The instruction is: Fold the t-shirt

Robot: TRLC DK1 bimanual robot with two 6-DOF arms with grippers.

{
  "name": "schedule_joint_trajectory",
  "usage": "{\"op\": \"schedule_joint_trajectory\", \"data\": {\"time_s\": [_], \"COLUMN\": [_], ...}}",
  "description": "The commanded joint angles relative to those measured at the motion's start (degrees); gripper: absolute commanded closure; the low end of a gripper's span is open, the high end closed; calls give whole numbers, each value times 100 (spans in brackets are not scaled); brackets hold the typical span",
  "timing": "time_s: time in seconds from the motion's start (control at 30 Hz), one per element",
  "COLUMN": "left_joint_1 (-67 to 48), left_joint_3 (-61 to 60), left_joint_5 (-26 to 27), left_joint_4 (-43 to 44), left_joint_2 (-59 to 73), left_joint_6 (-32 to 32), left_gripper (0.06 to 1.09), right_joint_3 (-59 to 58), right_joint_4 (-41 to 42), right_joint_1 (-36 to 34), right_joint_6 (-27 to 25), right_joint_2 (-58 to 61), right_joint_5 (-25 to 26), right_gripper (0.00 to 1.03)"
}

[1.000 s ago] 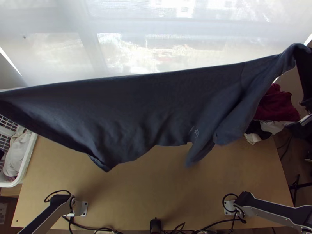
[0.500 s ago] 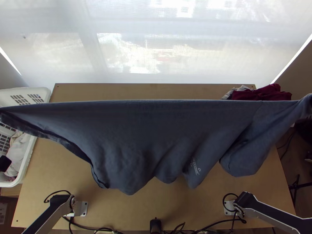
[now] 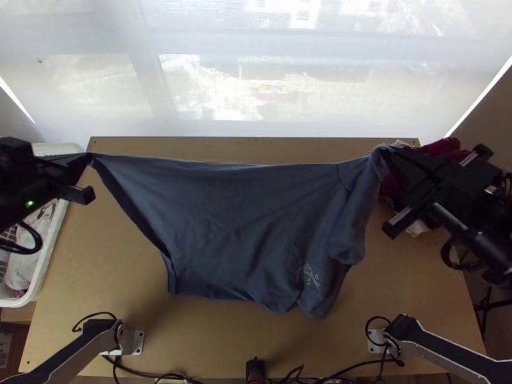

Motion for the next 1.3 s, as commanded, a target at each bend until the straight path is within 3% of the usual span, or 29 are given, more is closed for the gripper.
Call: {"op": "schedule_joint_trajectory", "data": {"time_s": [0.0, 0.3, 0.57, 1.27], "left_joint_1": [-172, -172, -233, -462], "left_joint_3": [-1139, -1859, -2070, -1385], "left_joint_5": [64, -76, -296, -841], "left_joint_4": [1133, 2355, 3172, 4192], "left_joint_2": [580, 1556, 2549, 4834], "left_joint_6": [7, -19, -90, -134], "left_gripper": [105, 105, 105, 105], "right_joint_3": [-1541, -2507, -2587, -548], "right_joint_4": [1359, 2730, 3565, 3899], "right_joint_1": [-705, -1839, -2331, -2648], "right_joint_6": [-113, -104, -174, -490], "right_joint_2": [196, 1137, 2411, 5628], "right_joint_5": [-524, -1139, -1359, -1455], "right_gripper": [100, 100, 100, 100]}}
